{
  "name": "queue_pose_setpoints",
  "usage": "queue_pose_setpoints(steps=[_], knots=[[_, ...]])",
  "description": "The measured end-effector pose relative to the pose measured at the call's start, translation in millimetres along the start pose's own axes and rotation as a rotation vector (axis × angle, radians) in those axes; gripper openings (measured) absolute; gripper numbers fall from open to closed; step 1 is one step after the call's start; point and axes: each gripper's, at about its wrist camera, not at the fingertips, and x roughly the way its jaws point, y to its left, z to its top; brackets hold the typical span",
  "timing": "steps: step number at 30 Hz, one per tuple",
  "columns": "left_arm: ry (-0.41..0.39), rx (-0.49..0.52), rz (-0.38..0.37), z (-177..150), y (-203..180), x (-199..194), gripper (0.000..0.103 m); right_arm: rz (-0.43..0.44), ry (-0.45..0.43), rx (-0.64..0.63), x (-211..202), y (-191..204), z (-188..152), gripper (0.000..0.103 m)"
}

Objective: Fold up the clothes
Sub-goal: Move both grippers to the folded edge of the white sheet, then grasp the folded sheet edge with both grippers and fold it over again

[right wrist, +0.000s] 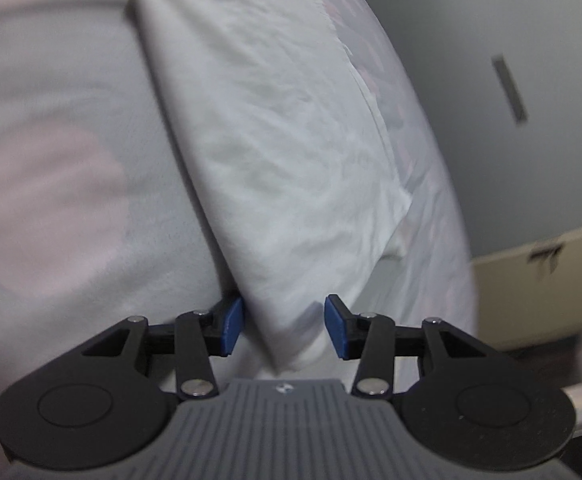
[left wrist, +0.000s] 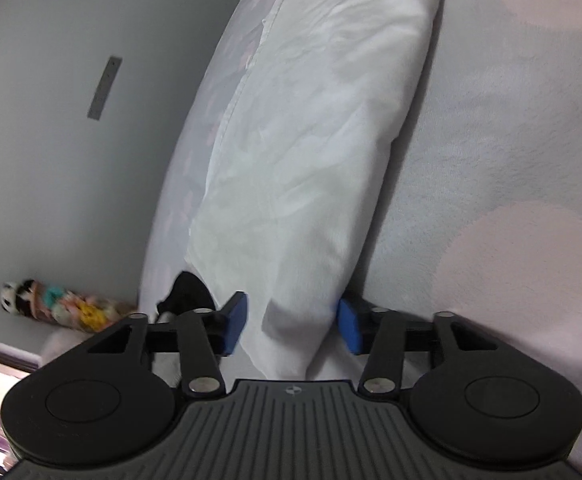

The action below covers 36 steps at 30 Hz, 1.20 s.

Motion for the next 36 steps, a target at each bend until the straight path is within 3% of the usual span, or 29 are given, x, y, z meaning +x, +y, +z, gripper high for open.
queue_pose_setpoints(steps=[1,6,9,14,22,28,36], knots=[[0.006,-0.008,-0.005,1,1,3,0.029,-0.013,-0.003,-0.012,2,1,0,0.045],[0.044,-0.096,-0.034,8,10,9,0.019,-0.014,0.001,-0.033,7,-3,0,0.025],[0.073,-0.177,-0.062,14,20,8,0.008,-0.020,-0.004,-0.033,6,-9,1,0.007],[0.062,-0.246,-0.082,11,42,-7,0.004,-0.044,-0.009,0.028,-9,-41,10,0.005],[0.014,-0.253,-0.083,9,72,-56,0.003,-0.086,-0.026,0.030,-56,-84,15,0.003],[0.033,-0.267,-0.130,-9,75,-114,0.003,-0.037,-0.024,0.069,-115,-87,-6,0.003],[0.063,-0.225,-0.206,-34,46,-176,0.003,0.046,-0.014,0.107,-188,-52,-28,0.003]])
